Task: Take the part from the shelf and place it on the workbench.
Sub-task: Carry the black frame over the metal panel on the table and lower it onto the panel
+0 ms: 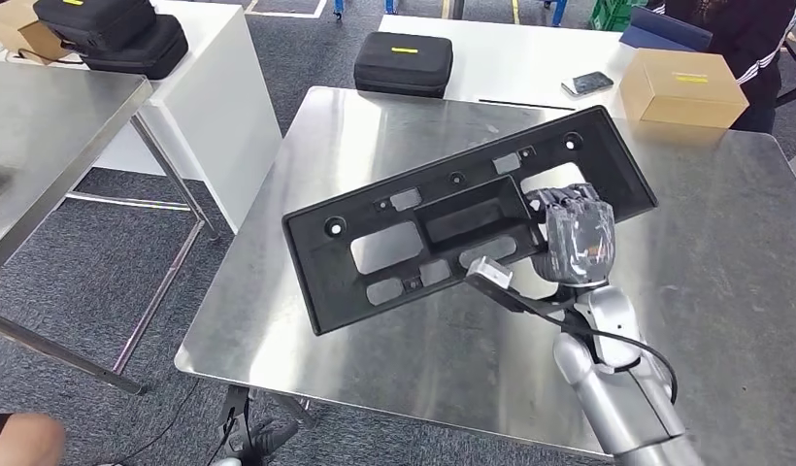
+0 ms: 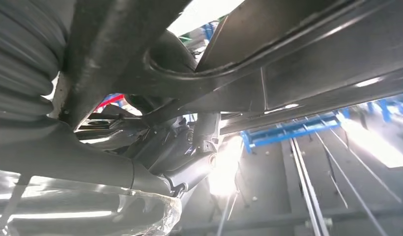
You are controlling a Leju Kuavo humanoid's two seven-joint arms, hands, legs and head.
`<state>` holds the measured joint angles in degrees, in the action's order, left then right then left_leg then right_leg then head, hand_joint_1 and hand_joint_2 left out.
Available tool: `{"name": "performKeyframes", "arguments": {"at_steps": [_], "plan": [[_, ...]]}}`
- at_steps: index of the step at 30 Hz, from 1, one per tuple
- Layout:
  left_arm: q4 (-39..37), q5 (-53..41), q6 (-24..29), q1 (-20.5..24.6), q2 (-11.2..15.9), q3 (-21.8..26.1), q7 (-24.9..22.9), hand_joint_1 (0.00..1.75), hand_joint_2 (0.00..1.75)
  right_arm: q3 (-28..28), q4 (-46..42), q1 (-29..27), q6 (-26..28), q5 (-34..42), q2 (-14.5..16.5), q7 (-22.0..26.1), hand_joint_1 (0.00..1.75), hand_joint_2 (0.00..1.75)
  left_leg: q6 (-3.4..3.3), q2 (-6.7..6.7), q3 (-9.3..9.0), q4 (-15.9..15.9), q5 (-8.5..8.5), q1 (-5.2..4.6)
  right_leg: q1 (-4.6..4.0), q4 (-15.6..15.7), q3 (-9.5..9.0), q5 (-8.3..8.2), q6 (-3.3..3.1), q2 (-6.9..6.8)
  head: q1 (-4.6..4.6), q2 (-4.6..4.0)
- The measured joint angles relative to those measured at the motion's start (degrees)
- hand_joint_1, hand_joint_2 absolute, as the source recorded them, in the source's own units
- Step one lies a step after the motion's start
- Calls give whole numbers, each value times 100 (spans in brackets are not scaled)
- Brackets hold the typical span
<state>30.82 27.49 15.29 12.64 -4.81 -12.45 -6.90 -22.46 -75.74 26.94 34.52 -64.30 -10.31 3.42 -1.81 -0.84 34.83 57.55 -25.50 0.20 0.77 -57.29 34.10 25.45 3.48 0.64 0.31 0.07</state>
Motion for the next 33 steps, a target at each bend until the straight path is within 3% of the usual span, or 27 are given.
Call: {"name": "performKeyframes", "arguments": {"at_steps": [6,10,17,21,30,33], "plan": [[-181,63,-135,209,-21,-232,-92,0,175,-164,1481,1039,-308,-399,33,-855,175,175,2,-8,7,10,6,-17,13,0,0,-8,-9,-12,-1,0],[-344,76,-171,351,-32,-381,-114,0,175,-193,2628,1703,-274,-545,-37,-1016,175,175,0,-14,12,23,6,-22,17,4,-6,-10,-6,-16,3,0],[-497,77,-180,474,-32,-531,-133,0,175,-215,3802,2293,-510,-941,-169,-1604,175,175,-4,-22,22,29,2,-28,22,11,0,-9,-5,-20,0,0],[-554,74,-161,512,-33,-601,-143,0,175,-167,4255,2510,-564,-948,-273,-1728,0,0,-4,-25,24,29,2,-28,22,11,1,-9,-5,-22,0,0],[-651,59,-185,591,-35,-655,-209,0,175,-14,4695,2676,-593,-874,-349,-1692,0,0,-4,-23,21,29,2,-27,19,10,0,-10,-5,-20,0,0],[-668,60,-191,611,-34,-658,-209,0,44,16,4744,2688,-593,-859,-350,-1679,0,0,-4,-24,21,28,2,-27,18,10,0,-10,-5,-20,-1,0]]}}
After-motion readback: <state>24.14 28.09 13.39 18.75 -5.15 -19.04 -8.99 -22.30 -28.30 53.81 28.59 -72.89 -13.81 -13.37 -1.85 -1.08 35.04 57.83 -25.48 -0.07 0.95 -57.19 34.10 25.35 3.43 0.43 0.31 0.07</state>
